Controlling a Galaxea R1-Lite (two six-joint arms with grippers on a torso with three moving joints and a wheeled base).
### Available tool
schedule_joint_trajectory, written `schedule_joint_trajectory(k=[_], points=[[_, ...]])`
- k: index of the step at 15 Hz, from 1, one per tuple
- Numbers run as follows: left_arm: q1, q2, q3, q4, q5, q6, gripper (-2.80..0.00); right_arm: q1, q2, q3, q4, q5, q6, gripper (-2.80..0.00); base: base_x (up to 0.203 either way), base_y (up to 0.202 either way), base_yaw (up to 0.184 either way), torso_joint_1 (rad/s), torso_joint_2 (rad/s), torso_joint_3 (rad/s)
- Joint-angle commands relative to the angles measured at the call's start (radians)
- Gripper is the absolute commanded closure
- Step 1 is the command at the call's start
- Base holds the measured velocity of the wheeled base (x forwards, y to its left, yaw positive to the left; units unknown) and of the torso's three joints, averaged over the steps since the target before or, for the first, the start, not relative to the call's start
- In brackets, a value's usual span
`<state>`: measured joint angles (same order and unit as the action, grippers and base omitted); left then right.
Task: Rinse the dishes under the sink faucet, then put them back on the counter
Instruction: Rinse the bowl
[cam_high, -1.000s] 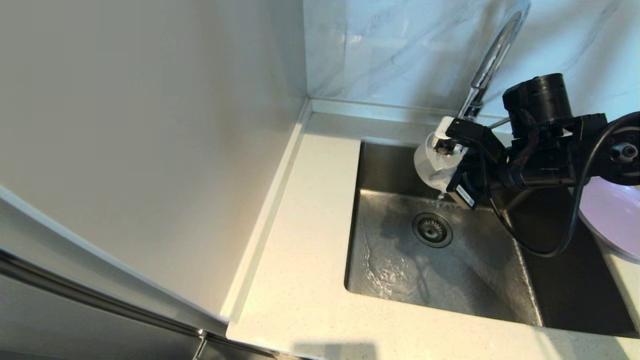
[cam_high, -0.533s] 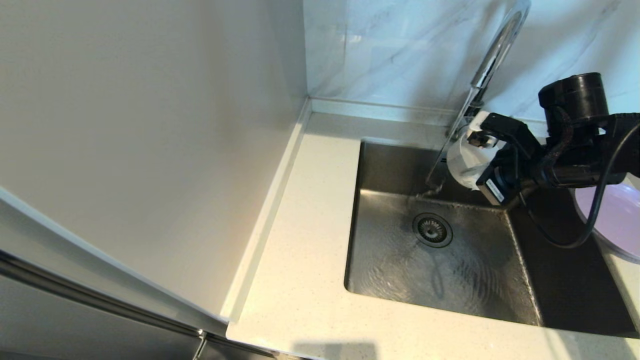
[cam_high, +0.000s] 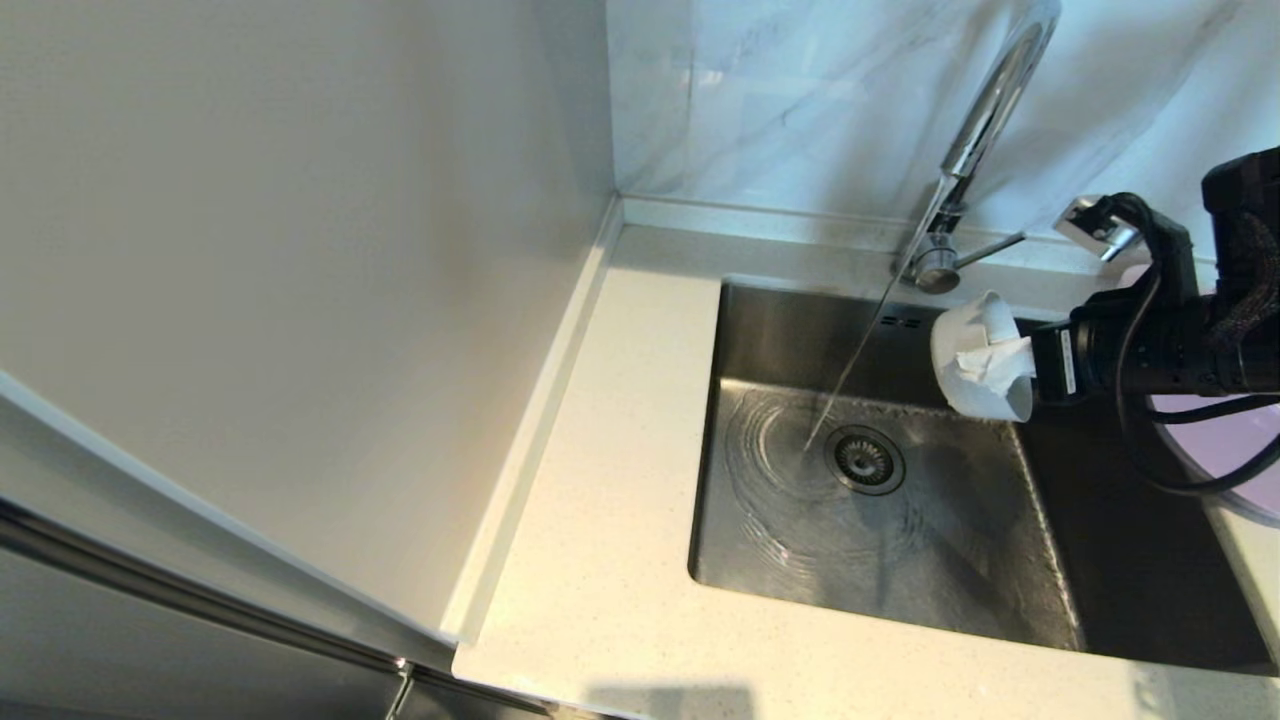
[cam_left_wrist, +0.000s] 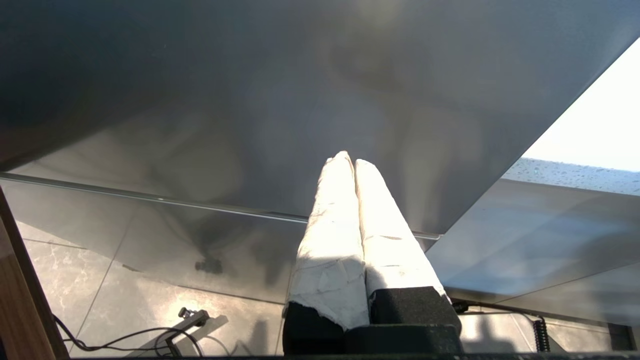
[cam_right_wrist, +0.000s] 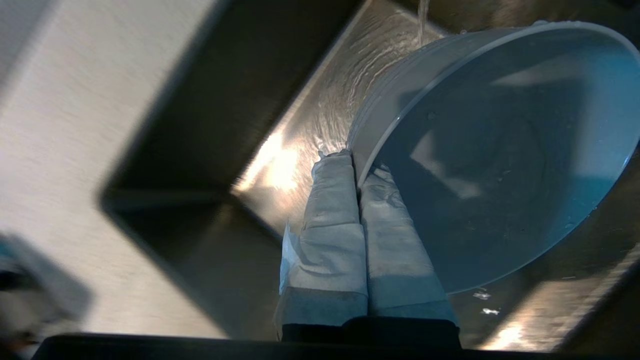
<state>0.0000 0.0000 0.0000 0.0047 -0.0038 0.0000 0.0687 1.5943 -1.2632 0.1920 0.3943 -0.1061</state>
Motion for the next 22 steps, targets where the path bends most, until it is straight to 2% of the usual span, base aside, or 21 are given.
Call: schedule_joint_trajectory(k=[1,3,6,8,9,15,22], points=[[0.0,0.0,0.0,0.0,0.0,0.0,0.0,-0.002,-0.042,0.005,-0.038,0.065,0.304,0.0,0.0,0.0,0.0,0.0,0.0,0.0],[0.0,0.0,0.0,0.0,-0.001,0.0,0.0,-0.002,-0.051,0.017,-0.146,0.104,0.588,0.0,0.0,0.0,0.0,0.0,0.0,0.0],[0.0,0.0,0.0,0.0,-0.001,0.0,0.0,-0.003,-0.043,0.027,-0.314,0.122,0.957,0.0,0.0,0.0,0.0,0.0,0.0,0.0],[0.0,0.0,0.0,0.0,0.001,0.0,0.0,-0.017,-0.03,0.038,-0.381,0.122,1.128,0.0,0.0,0.0,0.0,0.0,0.0,0.0],[0.0,0.0,0.0,0.0,0.001,0.0,0.0,-0.022,-0.027,0.048,-0.401,0.121,1.174,0.0,0.0,0.0,0.0,0.0,0.0,0.0],[0.0,0.0,0.0,0.0,0.001,0.0,0.0,-0.023,-0.004,0.062,-0.428,0.124,1.183,0.0,0.0,0.0,0.0,0.0,0.0,0.0],[0.0,0.0,0.0,0.0,-0.001,0.0,0.0,-0.003,0.048,0.061,-0.564,0.158,1.191,0.0,0.0,0.0,0.0,0.0,0.0,0.0]])
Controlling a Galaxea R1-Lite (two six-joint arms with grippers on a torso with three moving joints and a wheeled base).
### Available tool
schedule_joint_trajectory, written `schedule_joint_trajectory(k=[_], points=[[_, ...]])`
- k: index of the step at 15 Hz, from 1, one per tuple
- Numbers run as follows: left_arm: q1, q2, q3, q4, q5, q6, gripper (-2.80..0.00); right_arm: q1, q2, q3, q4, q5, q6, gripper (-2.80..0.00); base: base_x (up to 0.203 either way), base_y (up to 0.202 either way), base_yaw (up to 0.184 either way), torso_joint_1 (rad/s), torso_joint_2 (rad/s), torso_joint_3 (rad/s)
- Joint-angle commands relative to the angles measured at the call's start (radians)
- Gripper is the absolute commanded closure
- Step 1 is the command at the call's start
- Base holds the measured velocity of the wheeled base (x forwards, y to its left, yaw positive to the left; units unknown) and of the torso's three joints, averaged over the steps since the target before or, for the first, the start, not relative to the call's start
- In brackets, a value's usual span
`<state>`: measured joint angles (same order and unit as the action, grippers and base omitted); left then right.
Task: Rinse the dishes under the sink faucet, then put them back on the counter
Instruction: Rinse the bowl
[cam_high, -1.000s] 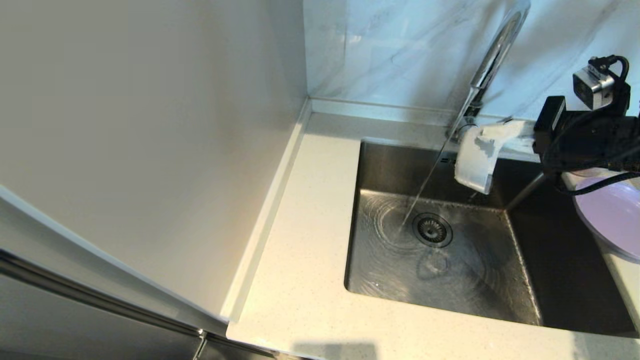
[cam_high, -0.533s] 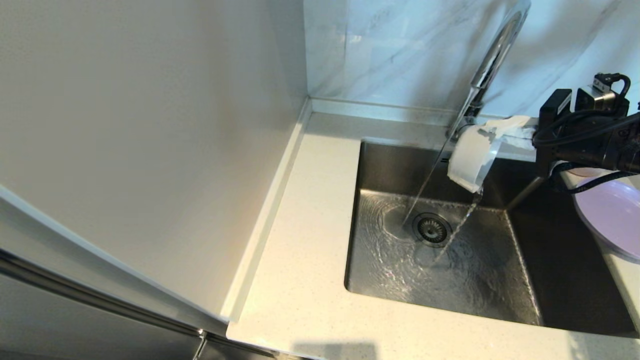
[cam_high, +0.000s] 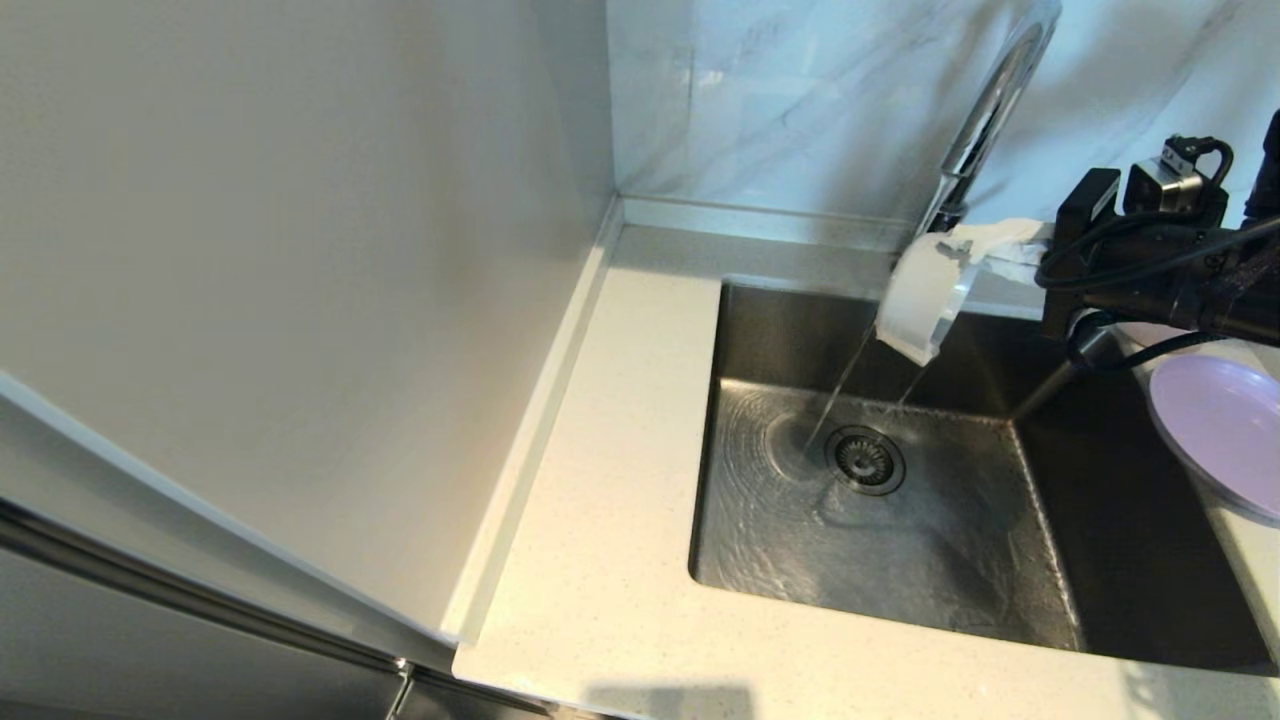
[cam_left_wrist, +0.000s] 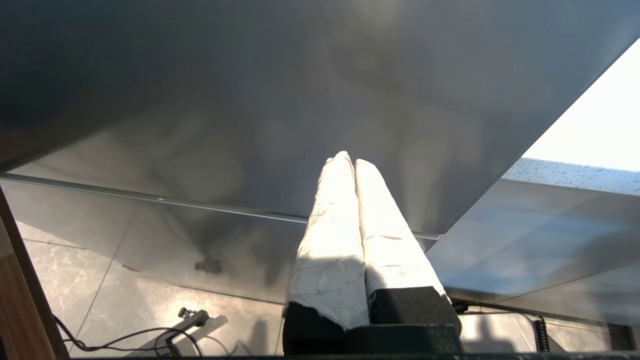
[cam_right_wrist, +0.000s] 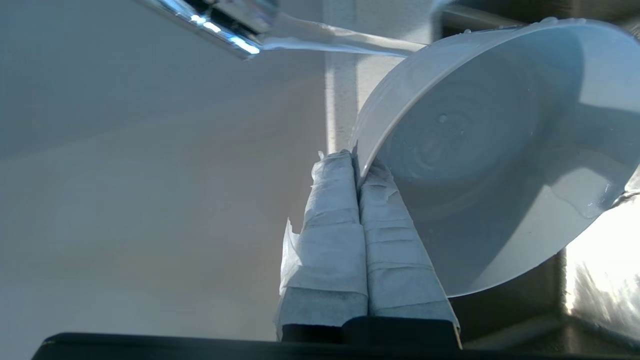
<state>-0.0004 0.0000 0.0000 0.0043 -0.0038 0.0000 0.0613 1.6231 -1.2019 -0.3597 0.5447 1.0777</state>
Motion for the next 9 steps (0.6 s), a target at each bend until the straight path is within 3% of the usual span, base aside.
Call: schedule_joint_trajectory(k=[1,9], points=[[0.0,0.0,0.0,0.0,0.001,0.0,0.0,0.009,0.025,-0.003,-0.017,0.01,0.008,0.0,0.0,0.0,0.0,0.0,0.0,0.0],[0.0,0.0,0.0,0.0,0.001,0.0,0.0,0.016,0.098,-0.063,-0.036,0.011,0.007,0.0,0.0,0.0,0.0,0.0,0.0,0.0]])
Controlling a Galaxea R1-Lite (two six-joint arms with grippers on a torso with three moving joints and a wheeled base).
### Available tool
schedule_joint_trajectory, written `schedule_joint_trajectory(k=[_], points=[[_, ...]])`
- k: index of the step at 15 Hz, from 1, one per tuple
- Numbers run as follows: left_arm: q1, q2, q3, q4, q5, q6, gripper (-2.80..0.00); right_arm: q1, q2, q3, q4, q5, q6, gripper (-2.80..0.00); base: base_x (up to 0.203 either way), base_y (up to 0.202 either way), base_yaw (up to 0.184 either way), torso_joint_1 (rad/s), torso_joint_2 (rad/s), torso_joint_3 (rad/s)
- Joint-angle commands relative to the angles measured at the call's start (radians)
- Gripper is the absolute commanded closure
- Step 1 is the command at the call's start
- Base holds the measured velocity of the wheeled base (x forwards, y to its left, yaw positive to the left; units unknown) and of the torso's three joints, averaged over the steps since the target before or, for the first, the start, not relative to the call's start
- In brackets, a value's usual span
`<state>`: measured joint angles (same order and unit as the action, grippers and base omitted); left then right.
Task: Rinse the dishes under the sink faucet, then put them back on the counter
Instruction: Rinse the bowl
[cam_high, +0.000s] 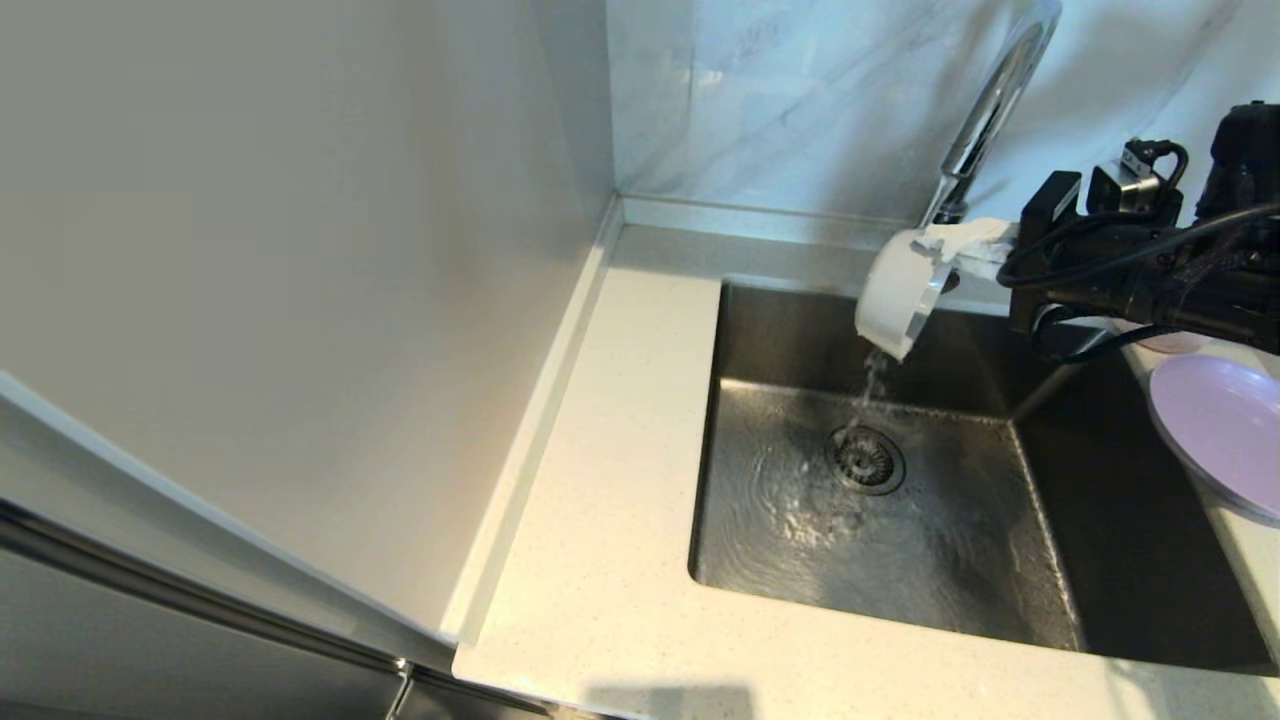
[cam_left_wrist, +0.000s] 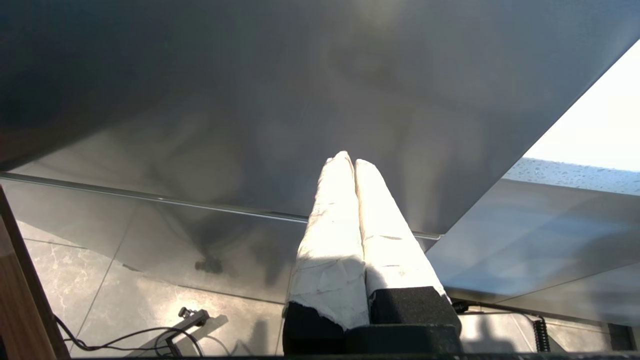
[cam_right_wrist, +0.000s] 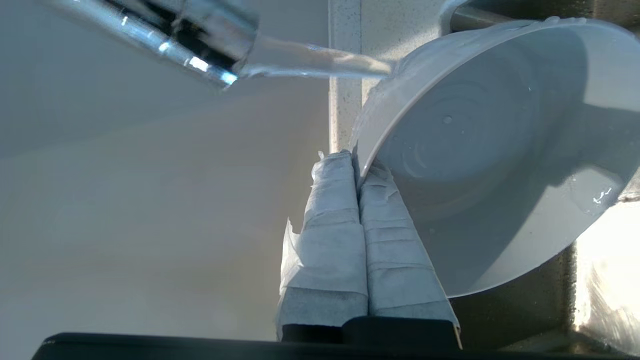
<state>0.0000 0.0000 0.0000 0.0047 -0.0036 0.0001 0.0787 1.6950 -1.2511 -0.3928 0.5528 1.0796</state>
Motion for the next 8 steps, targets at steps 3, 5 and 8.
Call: schedule_joint_trajectory(k=[3,5,8], points=[[0.0,0.0,0.0,0.0,0.001,0.0,0.0,-0.038,0.048,-0.043,-0.002,-0.001,0.006,0.0,0.0,0.0,0.0,0.0,0.0,0.0],[0.0,0.0,0.0,0.0,0.001,0.0,0.0,-0.078,0.061,-0.053,-0.001,0.0,0.006,0.0,0.0,0.0,0.0,0.0,0.0,0.0],[0.0,0.0,0.0,0.0,0.001,0.0,0.0,-0.15,0.061,-0.054,0.0,0.017,0.008,0.0,0.0,0.0,0.0,0.0,0.0,0.0]])
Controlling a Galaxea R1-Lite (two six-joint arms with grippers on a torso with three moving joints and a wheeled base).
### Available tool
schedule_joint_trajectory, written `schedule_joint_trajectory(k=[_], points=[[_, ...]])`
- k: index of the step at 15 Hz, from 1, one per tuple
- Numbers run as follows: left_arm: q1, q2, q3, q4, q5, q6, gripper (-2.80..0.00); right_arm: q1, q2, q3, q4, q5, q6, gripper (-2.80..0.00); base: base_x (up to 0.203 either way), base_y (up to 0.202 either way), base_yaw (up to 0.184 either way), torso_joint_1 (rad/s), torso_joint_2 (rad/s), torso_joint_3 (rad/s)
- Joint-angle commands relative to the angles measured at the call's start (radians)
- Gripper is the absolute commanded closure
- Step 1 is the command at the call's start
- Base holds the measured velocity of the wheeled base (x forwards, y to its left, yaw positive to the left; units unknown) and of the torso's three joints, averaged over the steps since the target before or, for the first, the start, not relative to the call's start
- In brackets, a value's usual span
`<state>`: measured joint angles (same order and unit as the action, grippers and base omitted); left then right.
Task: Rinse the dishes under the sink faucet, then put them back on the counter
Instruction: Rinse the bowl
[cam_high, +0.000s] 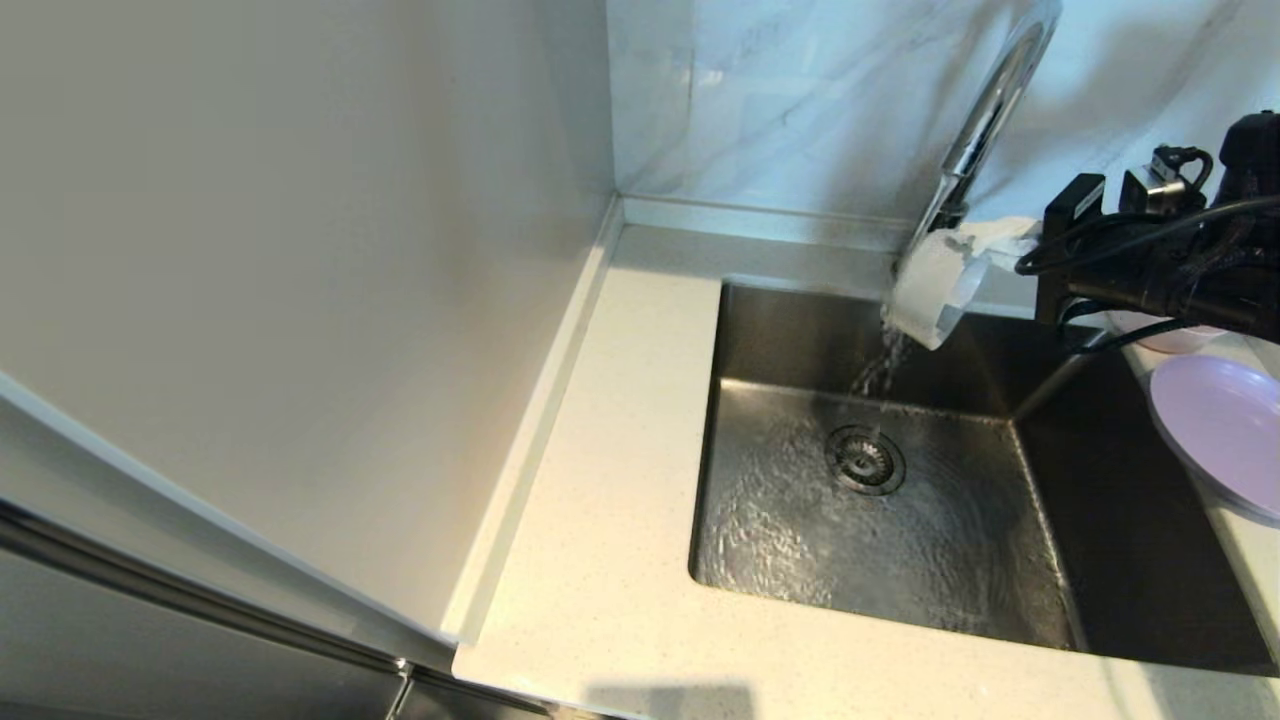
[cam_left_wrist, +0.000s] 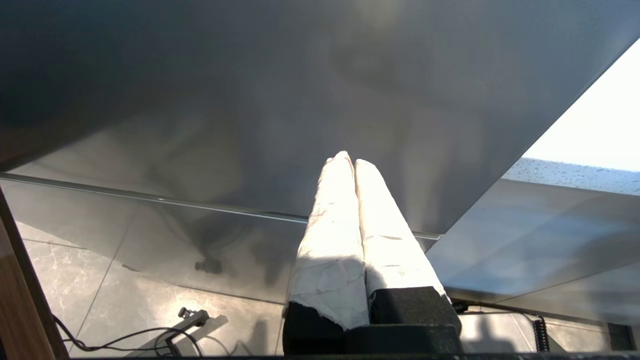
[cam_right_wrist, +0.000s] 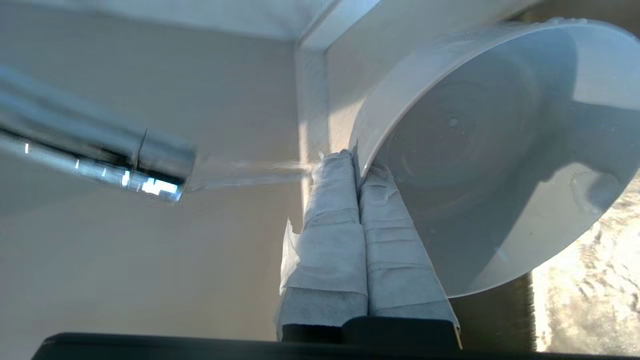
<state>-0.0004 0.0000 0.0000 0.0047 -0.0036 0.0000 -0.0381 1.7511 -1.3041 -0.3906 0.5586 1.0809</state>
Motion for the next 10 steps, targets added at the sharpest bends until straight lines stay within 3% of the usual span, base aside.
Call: schedule_joint_trajectory(k=[1,7,8,9,10], points=[[0.0,0.0,0.0,0.0,0.001,0.0,0.0,-0.062,0.001,0.001,-0.002,0.033,0.007,0.0,0.0,0.0,0.0,0.0,0.0,0.0],[0.0,0.0,0.0,0.0,0.001,0.0,0.0,-0.212,-0.132,0.023,-0.021,0.15,-0.033,0.0,0.0,0.0,0.0,0.0,0.0,0.0],[0.0,0.0,0.0,0.0,-0.001,0.0,0.0,-0.224,-0.164,0.052,-0.035,0.174,-0.126,0.0,0.0,0.0,0.0,0.0,0.0,0.0],[0.0,0.0,0.0,0.0,-0.001,0.0,0.0,-0.231,-0.19,0.093,-0.043,0.195,-0.292,0.0,0.0,0.0,0.0,0.0,0.0,0.0],[0.0,0.0,0.0,0.0,-0.001,0.0,0.0,-0.236,-0.209,0.136,-0.043,0.206,-0.508,0.0,0.0,0.0,0.0,0.0,0.0,0.0]])
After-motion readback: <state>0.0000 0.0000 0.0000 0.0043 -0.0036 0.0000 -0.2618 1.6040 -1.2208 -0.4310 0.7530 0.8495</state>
